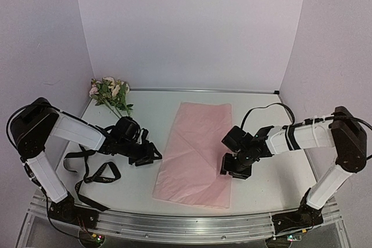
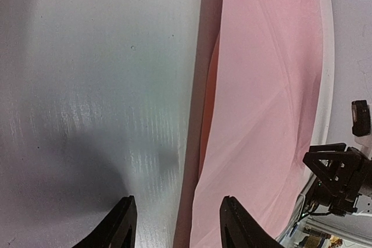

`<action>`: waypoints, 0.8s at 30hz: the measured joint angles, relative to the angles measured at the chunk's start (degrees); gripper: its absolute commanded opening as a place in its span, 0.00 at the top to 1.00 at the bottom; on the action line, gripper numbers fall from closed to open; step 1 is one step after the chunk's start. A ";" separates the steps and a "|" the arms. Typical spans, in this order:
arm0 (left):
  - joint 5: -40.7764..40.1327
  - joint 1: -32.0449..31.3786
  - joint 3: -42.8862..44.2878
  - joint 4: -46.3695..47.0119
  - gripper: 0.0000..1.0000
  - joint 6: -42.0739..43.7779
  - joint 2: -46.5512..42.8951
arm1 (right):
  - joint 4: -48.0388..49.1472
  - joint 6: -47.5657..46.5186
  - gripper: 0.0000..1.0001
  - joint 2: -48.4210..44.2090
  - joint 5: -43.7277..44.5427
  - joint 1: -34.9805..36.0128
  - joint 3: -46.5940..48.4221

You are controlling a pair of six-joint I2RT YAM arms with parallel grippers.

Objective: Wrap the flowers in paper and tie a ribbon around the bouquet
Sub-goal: Pick up the corner of the folded wrapping paper at the center of the board.

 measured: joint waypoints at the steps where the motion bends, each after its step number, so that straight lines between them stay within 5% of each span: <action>1: 0.00 -0.02 -0.03 -0.05 0.59 0.00 -0.02 | 0.12 0.06 0.52 0.00 -0.09 0.00 0.02; 6: -0.09 -0.02 -0.07 -0.86 0.61 0.04 -0.30 | 0.32 -0.23 0.53 0.03 -0.41 0.00 0.04; 18: -5.78 0.58 -0.60 -10.67 0.28 5.42 -10.14 | 0.47 -0.81 0.39 0.04 -0.94 0.00 0.04; 24: -2.89 1.06 -0.69 -10.93 0.27 6.60 -8.10 | 1.19 -0.59 0.40 0.02 -1.40 0.10 0.02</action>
